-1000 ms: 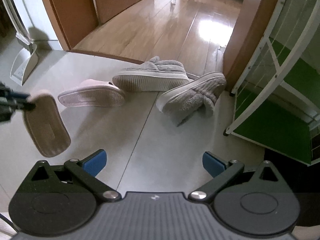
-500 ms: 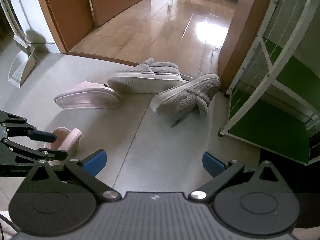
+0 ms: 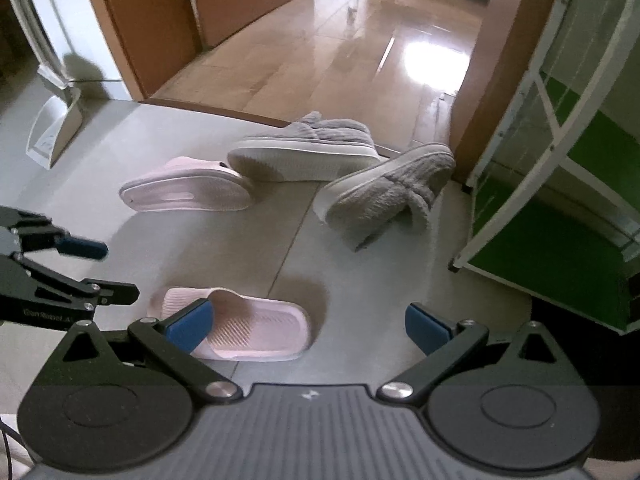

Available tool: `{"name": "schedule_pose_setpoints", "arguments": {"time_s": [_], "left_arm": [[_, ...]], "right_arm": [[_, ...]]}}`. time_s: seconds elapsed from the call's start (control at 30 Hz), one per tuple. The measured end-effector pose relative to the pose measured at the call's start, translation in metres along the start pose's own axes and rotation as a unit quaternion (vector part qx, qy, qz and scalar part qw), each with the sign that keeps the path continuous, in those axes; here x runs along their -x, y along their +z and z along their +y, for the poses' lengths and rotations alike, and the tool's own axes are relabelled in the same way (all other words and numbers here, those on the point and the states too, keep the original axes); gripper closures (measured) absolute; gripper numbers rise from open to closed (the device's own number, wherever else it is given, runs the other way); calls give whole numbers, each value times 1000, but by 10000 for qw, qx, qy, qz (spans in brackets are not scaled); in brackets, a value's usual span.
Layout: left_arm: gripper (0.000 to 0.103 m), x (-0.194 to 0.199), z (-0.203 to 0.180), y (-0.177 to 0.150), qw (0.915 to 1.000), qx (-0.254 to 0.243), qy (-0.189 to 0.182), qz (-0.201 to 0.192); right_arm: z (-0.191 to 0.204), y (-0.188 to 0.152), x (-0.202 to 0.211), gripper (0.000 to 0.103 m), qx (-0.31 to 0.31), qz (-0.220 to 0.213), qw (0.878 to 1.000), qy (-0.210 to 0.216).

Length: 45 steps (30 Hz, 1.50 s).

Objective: Organize objects
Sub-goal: 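Grasp the upright pink slide by its strap with the right tool, then carry the pink slide with the right tool and set it down, open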

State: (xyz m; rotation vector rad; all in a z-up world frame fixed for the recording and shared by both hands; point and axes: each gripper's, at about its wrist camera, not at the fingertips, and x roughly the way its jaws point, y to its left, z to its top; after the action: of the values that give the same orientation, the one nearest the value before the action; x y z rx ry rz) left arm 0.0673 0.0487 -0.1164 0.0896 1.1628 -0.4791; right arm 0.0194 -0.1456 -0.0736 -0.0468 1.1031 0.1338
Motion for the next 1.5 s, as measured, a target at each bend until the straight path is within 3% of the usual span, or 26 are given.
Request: {"name": "schedule_pose_setpoints", "arguments": {"time_s": [0.1,0.17,0.2,0.33,0.5,0.63,0.83,1.0,1.23,1.33,1.5], "left_arm": [[24,3,6,1,9999,74,101,-91],[10,5,10,1,9995,183,222,-155],[8,6,13,1,9990,236,320,-197],[8,7,22,-6,9952,364,694,-582],[8,7,37,-12,9929,628,810,-607],[8,6,45,-6,9907,851,988,-384],[8,0,49,-6,9900,814,1119,-261],[8,-7,49,-8,9916,737,1053,-113],[8,-10,51,-11,9922,635,1071,-57],[8,-10,55,-12,9917,723,1060,-57],[8,-11,61,-16,9909,847,1047,11]], "right_arm": [[4,-2,-2,0,87,-71,9998,160],[6,-5,-5,0,193,-138,9994,233],[7,-7,-7,0,265,-166,9992,253],[15,-15,-18,0,540,-218,9975,405],[37,-32,-32,0,1066,-697,9879,885],[62,-35,-65,0,1544,-390,9799,1198],[72,-43,-119,1,1277,-76,9796,1549],[76,-53,-166,15,1218,217,9787,1639],[100,-53,-212,25,1448,446,9739,1691],[105,-50,-223,35,1435,508,9737,1698],[107,-43,-229,63,1331,676,9674,2046]]}}
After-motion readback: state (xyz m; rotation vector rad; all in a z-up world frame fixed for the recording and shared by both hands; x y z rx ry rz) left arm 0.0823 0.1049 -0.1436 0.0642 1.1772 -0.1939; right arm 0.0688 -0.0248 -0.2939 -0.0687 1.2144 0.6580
